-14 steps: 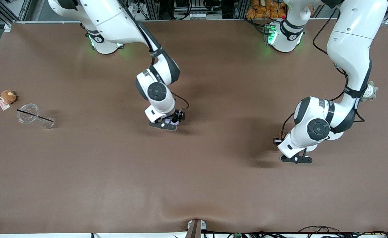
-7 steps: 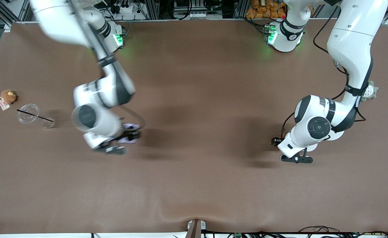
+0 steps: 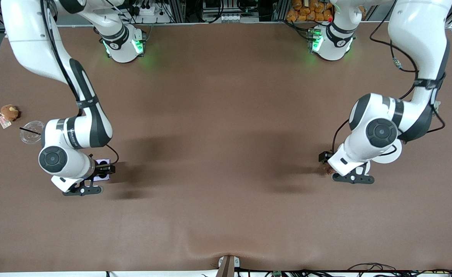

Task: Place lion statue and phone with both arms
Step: 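Set the lion beside the white cup while the right gripper carries the phone, then lower the phone beside the glass cup and open the right gripper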

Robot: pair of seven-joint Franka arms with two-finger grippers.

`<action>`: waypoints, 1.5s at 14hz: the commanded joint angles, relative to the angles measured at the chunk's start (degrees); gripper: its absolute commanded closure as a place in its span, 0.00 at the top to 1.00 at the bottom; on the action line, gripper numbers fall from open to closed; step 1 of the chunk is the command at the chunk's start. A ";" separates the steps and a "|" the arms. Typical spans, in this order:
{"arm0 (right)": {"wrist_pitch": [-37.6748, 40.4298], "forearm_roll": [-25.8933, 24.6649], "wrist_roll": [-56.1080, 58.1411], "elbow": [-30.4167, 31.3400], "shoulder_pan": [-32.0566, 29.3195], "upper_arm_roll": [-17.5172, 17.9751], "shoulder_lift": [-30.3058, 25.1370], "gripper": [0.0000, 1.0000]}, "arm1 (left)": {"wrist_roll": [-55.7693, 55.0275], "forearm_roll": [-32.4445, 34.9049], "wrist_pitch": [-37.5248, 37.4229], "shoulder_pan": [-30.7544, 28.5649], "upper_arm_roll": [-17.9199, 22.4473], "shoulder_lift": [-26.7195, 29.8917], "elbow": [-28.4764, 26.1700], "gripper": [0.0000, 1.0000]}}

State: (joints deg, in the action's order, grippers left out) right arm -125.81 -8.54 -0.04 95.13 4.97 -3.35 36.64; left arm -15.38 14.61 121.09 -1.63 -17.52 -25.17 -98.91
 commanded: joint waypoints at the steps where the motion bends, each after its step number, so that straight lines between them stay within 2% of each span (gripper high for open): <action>1: -1.28 -1.31 9.15 -0.47 -6.36 1.42 1.15 0.42 | 0.00 0.86 -7.33 -0.30 -2.25 1.62 4.49 1.00; 4: -1.02 -0.87 9.80 3.65 -9.09 1.42 1.16 0.42 | -0.70 0.07 -16.38 -0.39 -5.58 1.71 11.43 1.00; 7: -0.49 -0.52 9.62 6.73 -12.34 1.51 1.07 0.45 | -0.53 -1.77 -25.27 -0.74 -6.56 3.54 16.90 1.00; 8: -0.14 -0.25 9.53 7.70 -13.40 1.51 0.98 0.49 | -0.35 -3.00 -26.68 -1.09 -6.39 5.38 17.52 1.00; 11: 3.54 3.08 8.75 8.14 -14.90 1.51 1.07 0.51 | 0.18 -3.63 -27.58 -4.51 -6.04 12.06 17.52 1.00; 15: 6.28 3.09 7.95 8.67 -16.30 1.42 0.98 0.52 | 0.09 -6.52 -30.12 -7.50 -5.95 17.34 17.52 1.00; 16: 6.37 3.09 7.95 9.11 -16.74 1.42 0.89 0.56 | 0.18 -6.61 -31.43 -8.29 -5.86 18.40 17.52 1.00; 17: 6.37 3.09 7.95 9.29 -16.92 1.42 0.89 0.71 | 0.00 -6.61 -32.58 -8.56 -5.86 19.62 17.44 1.00; 18: 6.46 3.09 7.86 9.29 -16.92 1.42 0.89 0.94 | 0.18 -6.61 -32.76 -8.73 -5.69 20.07 17.43 1.00; 19: 6.63 3.09 7.78 9.29 -16.92 1.42 0.80 1.00 | 0.26 -6.70 -32.85 -9.35 -5.77 20.08 17.52 1.00; 21: 7.77 3.18 7.78 8.85 -16.49 1.51 0.63 1.00 | 0.79 -8.88 -32.85 -11.19 -5.77 20.43 17.52 1.00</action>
State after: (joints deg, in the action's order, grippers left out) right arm -118.89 -5.44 8.51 103.32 -10.76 -2.94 38.02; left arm -15.54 8.34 88.55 -10.62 -23.16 -6.01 -80.37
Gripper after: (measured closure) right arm 0.000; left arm 0.000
